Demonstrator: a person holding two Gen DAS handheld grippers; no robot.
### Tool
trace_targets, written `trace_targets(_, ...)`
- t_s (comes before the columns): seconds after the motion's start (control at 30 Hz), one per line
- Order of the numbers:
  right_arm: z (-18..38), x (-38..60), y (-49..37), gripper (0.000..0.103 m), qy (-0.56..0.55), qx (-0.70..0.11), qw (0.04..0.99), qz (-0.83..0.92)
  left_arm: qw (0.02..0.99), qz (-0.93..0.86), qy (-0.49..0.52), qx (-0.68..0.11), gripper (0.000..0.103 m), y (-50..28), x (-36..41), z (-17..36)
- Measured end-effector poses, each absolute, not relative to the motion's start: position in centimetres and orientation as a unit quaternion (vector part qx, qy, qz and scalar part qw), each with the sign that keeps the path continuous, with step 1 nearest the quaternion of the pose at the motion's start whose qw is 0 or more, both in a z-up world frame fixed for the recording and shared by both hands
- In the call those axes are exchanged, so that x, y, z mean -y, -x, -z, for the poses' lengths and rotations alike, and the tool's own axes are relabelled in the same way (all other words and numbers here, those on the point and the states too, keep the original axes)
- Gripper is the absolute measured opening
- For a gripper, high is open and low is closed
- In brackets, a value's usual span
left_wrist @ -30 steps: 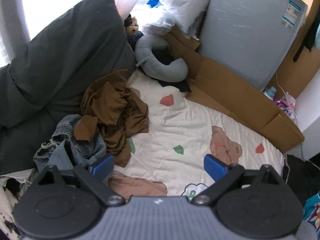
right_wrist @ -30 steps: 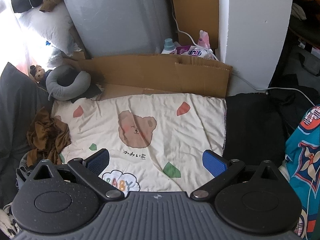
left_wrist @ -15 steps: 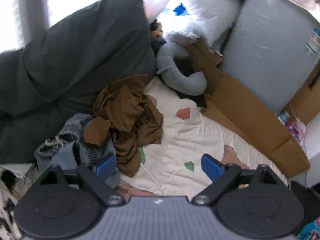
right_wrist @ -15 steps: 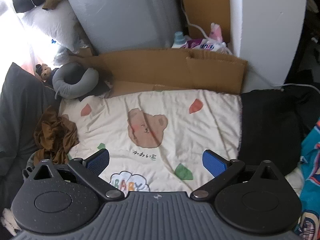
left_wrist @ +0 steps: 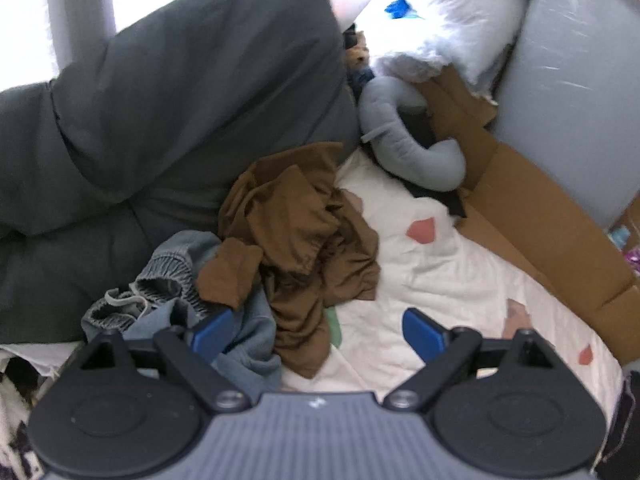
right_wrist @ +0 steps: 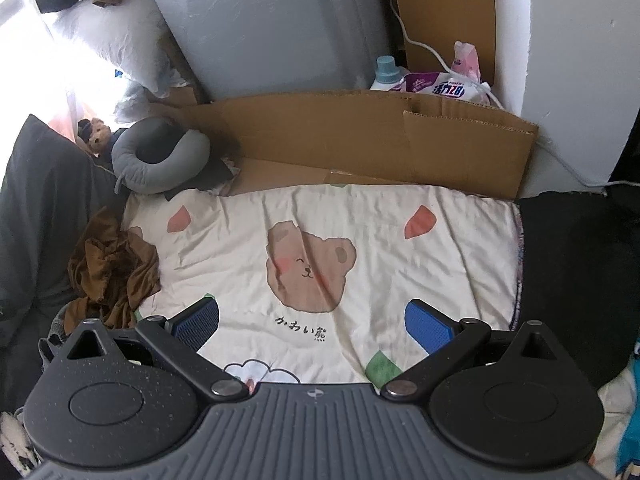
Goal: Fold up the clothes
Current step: 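Move the left tool toward the crumpled brown T-shirt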
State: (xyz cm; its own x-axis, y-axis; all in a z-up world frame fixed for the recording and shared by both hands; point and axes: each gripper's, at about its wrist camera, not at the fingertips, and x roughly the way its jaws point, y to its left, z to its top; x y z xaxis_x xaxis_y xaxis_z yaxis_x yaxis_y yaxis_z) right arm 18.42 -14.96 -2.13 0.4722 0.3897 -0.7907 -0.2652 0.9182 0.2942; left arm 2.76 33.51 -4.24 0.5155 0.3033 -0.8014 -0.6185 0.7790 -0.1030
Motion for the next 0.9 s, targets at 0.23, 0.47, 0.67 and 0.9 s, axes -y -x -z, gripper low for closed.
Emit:
trace_targets(0.23, 4.2, 14.2, -20.3, 0.102, -0.081, -0.48, 0.851, -0.197, 0.837, -0.3, 0.188, -0.416, 0.093, -3.3, -36.5, 9.0)
trace_targets(0.47, 6.6, 11.7, -21.7, 0.102, -0.083, -0.463, 0.854, -0.223, 0.82, -0.326, 0.194, -0.428, 0.093, -2.9, -38.6, 13.2)
trace_targets(0.67, 10.0, 9.8, -22.0, 0.102, -0.077, -0.463, 0.852, -0.234, 0.819, -0.32, 0.207, -0.428, 0.093, -2.9, -38.6, 15.7)
trace_targets(0.9, 13.8, 9.0, -22.2, 0.102, -0.076, -0.471, 0.841, -0.256, 0.838, -0.279, 0.19, -0.428, 0.091, -4.8, -37.0, 17.9)
